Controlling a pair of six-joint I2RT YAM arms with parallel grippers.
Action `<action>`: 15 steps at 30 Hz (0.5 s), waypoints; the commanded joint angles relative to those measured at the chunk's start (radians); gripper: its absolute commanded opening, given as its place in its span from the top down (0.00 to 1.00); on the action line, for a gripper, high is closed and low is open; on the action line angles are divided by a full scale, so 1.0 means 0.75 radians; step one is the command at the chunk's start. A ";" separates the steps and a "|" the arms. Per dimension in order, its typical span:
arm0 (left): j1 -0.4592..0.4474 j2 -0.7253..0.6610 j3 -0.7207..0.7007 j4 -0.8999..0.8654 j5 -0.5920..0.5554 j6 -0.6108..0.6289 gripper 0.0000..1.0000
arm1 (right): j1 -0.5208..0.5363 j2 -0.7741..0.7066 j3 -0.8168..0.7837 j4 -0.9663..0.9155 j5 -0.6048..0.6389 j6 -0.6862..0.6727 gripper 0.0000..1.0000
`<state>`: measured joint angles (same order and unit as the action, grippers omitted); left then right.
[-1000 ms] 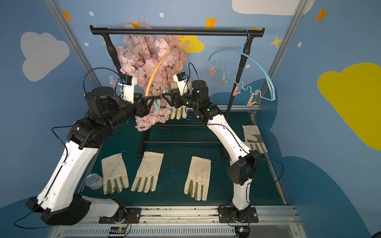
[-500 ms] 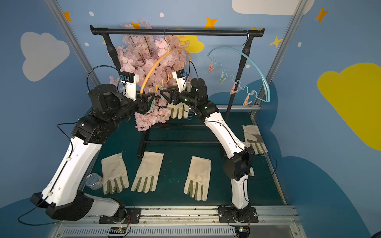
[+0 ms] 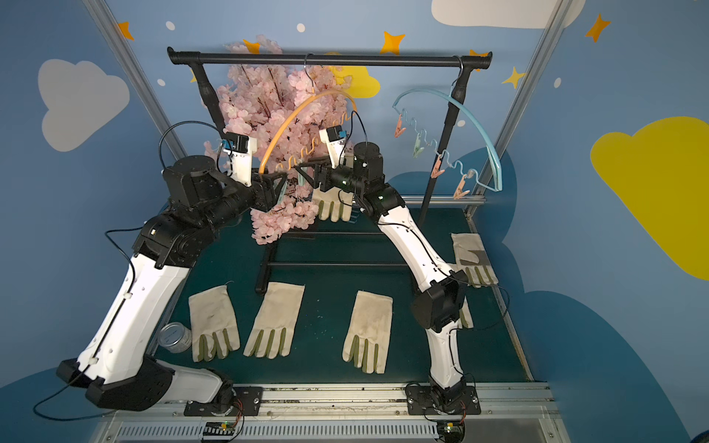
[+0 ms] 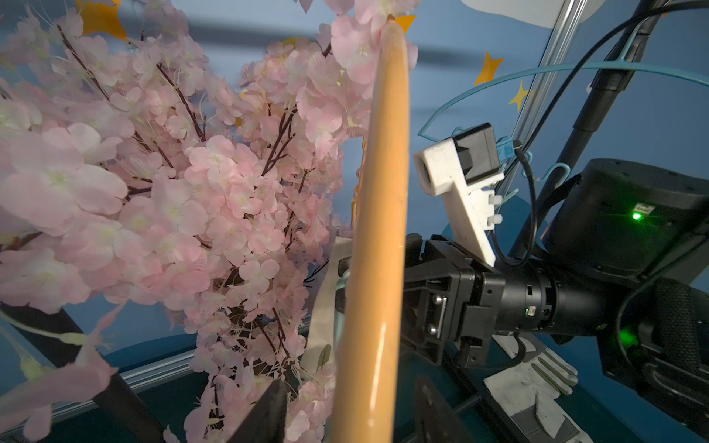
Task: Clip the gloves onto a hanger to dry
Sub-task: Open the clamp at the hanger.
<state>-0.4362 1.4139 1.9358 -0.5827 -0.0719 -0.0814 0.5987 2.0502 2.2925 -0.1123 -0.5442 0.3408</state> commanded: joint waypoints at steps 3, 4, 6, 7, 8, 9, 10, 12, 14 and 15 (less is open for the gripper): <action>0.011 0.004 0.028 0.024 0.020 0.004 0.46 | 0.001 0.037 0.058 0.021 -0.027 0.022 0.41; 0.012 0.003 0.029 0.024 0.022 0.004 0.46 | 0.001 0.041 0.059 0.021 -0.029 0.026 0.41; 0.013 0.004 0.031 0.024 0.024 0.004 0.46 | 0.001 0.043 0.062 0.021 -0.032 0.029 0.45; 0.013 0.004 0.031 0.024 0.026 0.004 0.47 | 0.001 0.043 0.062 0.024 -0.034 0.031 0.47; 0.013 0.003 0.032 0.024 0.028 0.005 0.47 | 0.001 0.044 0.061 0.024 -0.037 0.032 0.49; 0.013 0.004 0.033 0.024 0.030 0.004 0.47 | 0.001 0.042 0.062 0.023 -0.039 0.032 0.52; 0.013 0.005 0.035 0.024 0.029 0.005 0.47 | 0.001 0.042 0.061 0.024 -0.041 0.033 0.55; 0.013 0.007 0.033 0.026 0.028 0.004 0.47 | 0.001 0.038 0.060 0.019 -0.043 0.033 0.57; 0.013 0.007 0.032 0.026 0.030 0.004 0.47 | 0.001 0.036 0.058 0.020 -0.043 0.029 0.63; 0.012 0.007 0.031 0.025 0.030 0.004 0.47 | 0.001 0.034 0.056 0.019 -0.043 0.027 0.67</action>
<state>-0.4316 1.4139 1.9358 -0.5823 -0.0578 -0.0818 0.5987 2.0682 2.3085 -0.1108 -0.5640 0.3595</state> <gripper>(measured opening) 0.532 0.347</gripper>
